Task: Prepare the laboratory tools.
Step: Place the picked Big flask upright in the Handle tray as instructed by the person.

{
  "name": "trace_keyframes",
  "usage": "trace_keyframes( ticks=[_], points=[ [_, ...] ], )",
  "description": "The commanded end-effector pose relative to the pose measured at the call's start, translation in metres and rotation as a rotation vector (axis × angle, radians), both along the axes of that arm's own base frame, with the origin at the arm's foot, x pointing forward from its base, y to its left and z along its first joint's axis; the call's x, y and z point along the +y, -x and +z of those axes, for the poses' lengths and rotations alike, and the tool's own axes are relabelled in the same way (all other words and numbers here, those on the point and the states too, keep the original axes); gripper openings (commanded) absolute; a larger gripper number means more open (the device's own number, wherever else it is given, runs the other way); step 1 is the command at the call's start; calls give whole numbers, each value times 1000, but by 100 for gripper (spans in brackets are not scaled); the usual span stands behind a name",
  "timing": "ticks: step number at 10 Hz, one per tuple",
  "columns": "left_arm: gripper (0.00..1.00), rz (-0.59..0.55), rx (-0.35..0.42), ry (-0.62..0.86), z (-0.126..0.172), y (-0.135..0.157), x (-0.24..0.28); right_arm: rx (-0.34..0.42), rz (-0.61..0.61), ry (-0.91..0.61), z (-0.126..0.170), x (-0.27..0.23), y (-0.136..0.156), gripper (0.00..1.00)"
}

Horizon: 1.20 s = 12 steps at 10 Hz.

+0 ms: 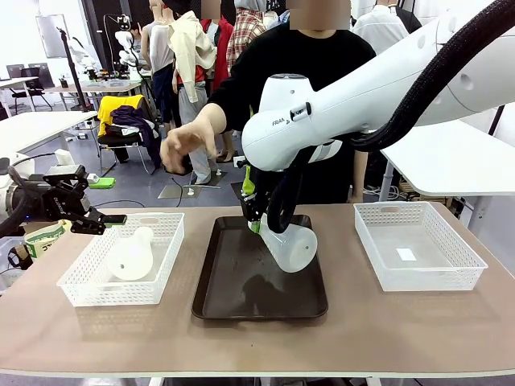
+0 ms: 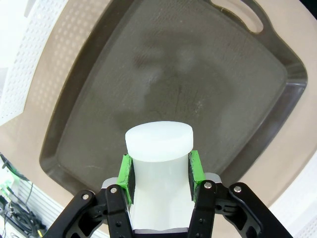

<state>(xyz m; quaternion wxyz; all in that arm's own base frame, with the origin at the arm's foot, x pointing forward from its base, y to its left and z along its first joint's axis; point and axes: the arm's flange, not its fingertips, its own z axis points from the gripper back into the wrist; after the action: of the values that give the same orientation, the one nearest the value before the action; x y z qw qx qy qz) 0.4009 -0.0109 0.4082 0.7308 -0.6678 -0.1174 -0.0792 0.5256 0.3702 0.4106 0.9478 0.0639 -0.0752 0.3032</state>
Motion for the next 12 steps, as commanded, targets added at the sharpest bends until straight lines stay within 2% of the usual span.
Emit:
trace_keyframes(
  ticks=[1,11,12],
  points=[
    [100,0,-3,8,2,1,0,0,7,3,0,-1,1,0],
    [100,0,-3,8,2,1,0,0,0,0,0,0,0,0],
    [100,0,-3,8,2,1,0,26,39,-59,3,-7,0,0]
  ],
)
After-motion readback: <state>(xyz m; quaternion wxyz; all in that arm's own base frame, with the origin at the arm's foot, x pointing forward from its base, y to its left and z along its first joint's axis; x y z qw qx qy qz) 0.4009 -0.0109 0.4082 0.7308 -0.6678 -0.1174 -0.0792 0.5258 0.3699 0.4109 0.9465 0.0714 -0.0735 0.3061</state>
